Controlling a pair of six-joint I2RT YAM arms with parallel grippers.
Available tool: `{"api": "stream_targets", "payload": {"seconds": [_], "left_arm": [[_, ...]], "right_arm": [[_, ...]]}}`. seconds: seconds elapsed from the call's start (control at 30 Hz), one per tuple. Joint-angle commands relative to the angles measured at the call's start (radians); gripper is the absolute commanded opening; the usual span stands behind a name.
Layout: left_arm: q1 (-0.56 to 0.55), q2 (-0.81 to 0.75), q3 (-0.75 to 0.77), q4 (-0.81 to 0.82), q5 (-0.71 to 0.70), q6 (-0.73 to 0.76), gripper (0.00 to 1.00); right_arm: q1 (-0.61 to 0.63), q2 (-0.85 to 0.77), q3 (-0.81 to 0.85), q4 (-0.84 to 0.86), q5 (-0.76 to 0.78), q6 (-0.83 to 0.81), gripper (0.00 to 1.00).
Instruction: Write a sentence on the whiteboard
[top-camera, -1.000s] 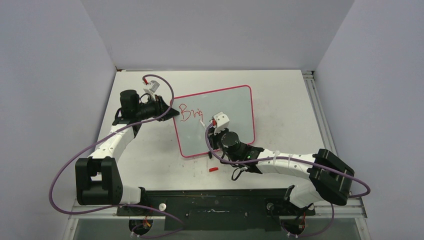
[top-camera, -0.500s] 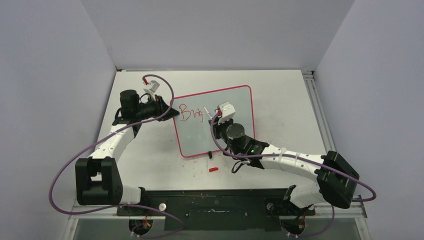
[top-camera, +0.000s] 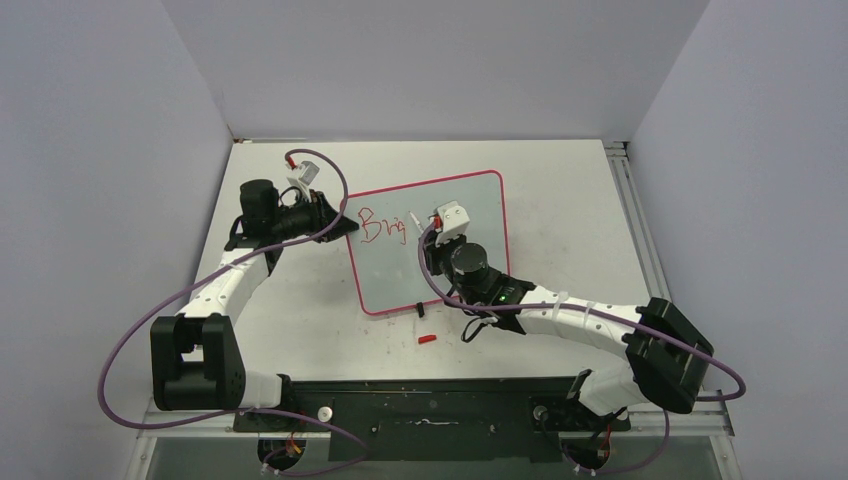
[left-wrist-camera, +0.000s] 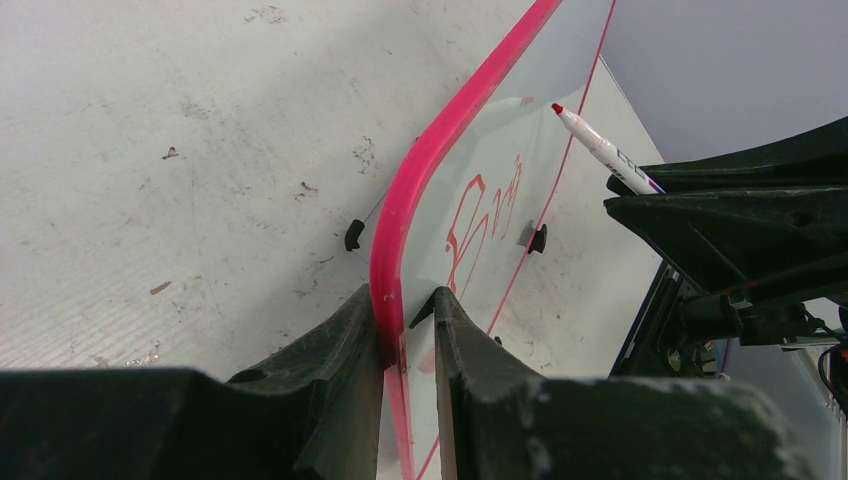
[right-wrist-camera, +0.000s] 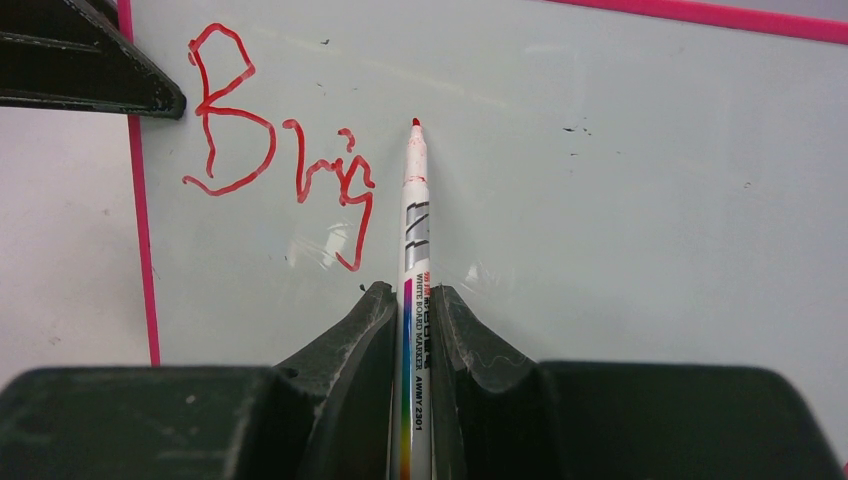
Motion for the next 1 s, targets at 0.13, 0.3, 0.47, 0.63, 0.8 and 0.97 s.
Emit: {"api": "stream_targets", "payload": {"seconds": [0.13, 0.3, 0.47, 0.63, 0.8, 0.97], "left_arm": [[-0.009, -0.024, 0.03, 0.018, -0.003, 0.031, 0.15], [-0.009, -0.026, 0.029, 0.018, -0.002, 0.031, 0.15], [-0.009, -0.026, 0.029, 0.018, -0.002, 0.031, 0.15], [-0.009, -0.027, 0.029, 0.019, -0.002, 0.031, 0.15], [-0.009, -0.029, 0.029, 0.019, -0.002, 0.03, 0.15], [-0.009, -0.029, 0.028, 0.019, -0.002, 0.03, 0.15]], "right_arm": [[-0.012, 0.023, 0.052, 0.049, -0.003, -0.007, 0.05], [-0.012, 0.032, 0.048, 0.029, -0.003, 0.004, 0.05], [-0.012, 0.028, 0.025, 0.015, -0.006, 0.021, 0.05], [0.002, 0.011, -0.009, -0.002, -0.005, 0.044, 0.05], [0.021, -0.004, -0.052, -0.012, 0.001, 0.073, 0.05], [0.038, -0.015, -0.083, -0.019, 0.011, 0.098, 0.05]]}}
